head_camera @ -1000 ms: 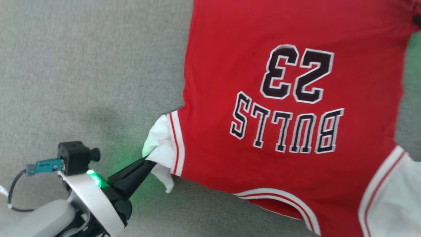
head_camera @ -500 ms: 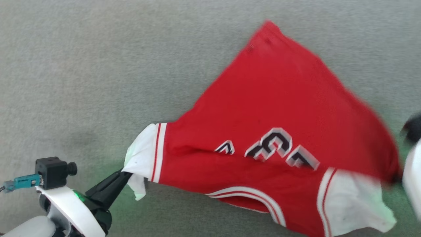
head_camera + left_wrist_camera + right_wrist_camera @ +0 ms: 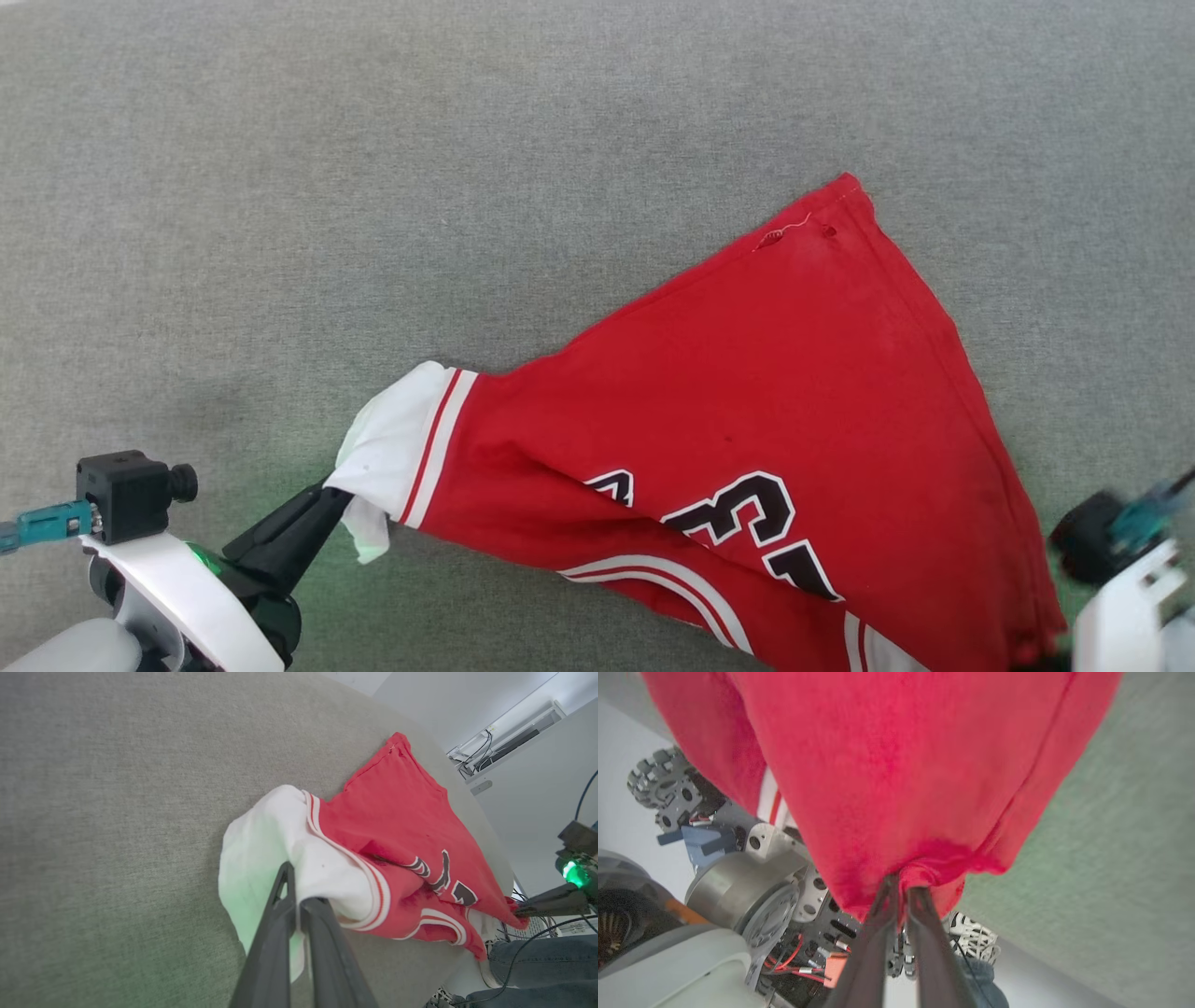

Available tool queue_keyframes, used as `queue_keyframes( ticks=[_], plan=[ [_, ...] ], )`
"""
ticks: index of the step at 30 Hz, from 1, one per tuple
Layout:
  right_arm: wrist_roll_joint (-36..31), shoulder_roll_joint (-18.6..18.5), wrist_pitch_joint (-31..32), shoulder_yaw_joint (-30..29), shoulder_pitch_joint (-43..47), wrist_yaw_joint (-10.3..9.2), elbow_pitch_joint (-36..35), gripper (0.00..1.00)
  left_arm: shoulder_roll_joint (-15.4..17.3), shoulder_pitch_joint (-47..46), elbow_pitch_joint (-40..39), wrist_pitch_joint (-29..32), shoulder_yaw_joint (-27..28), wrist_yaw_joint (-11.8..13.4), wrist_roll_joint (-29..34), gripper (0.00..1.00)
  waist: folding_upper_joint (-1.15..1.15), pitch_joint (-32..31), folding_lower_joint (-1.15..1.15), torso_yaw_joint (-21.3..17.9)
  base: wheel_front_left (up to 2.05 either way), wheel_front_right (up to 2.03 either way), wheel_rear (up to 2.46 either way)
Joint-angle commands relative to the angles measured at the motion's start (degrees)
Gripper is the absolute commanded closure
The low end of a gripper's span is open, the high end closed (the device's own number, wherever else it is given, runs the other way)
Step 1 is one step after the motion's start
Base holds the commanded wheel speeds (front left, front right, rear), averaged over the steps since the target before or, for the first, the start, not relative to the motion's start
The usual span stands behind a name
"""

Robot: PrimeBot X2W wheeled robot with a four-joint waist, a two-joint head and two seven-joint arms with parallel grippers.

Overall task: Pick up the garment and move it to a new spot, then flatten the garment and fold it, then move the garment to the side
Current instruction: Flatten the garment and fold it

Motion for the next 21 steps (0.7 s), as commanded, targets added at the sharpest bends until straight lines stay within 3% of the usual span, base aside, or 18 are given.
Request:
queue_keyframes(
  ticks=[1, 7, 10, 14, 21],
  plan=[
    [0.0, 0.4, -0.7, -1.0, -0.7, -0.05, -0.8, 0.00, -0.1, 1.0, -0.2, -0.3, 0.3, 0.1, 0.2, 1.00, 0.00, -0.1, 0.00, 0.1, 0.00, 0.00, 0.00],
    [1.5, -0.4, -0.4, -12.5, -3.2, -0.05, -9.0, 0.00, -0.8, 0.5, -1.2, -0.3, 0.4, 0.1, 0.9, 1.00, 0.00, 0.2, 0.00, 1.4, 0.00, 0.00, 0.00],
    [-0.3, -1.5, -3.2, -16.4, -11.7, -0.04, -10.0, 0.00, -2.0, -0.7, -1.8, -0.3, 0.5, 0.1, 1.7, 1.00, 0.00, 1.7, 0.00, 3.1, 0.00, 0.00, 0.00],
    [-5.7, -1.1, -9.8, -8.7, -23.9, -0.04, -3.3, 0.00, -3.4, -2.3, -1.7, -0.3, 0.2, 0.1, 2.4, 1.00, 0.00, 3.9, 0.00, 4.3, 0.00, 0.00, 0.00],
    [-12.6, 1.1, -16.5, 8.2, -40.6, -0.05, 15.5, 0.00, -6.1, -5.6, -1.3, -0.3, -1.6, 0.1, 2.6, 1.00, 0.00, 7.2, 0.00, 7.0, 0.00, 0.00, 0.00]
  ],
)
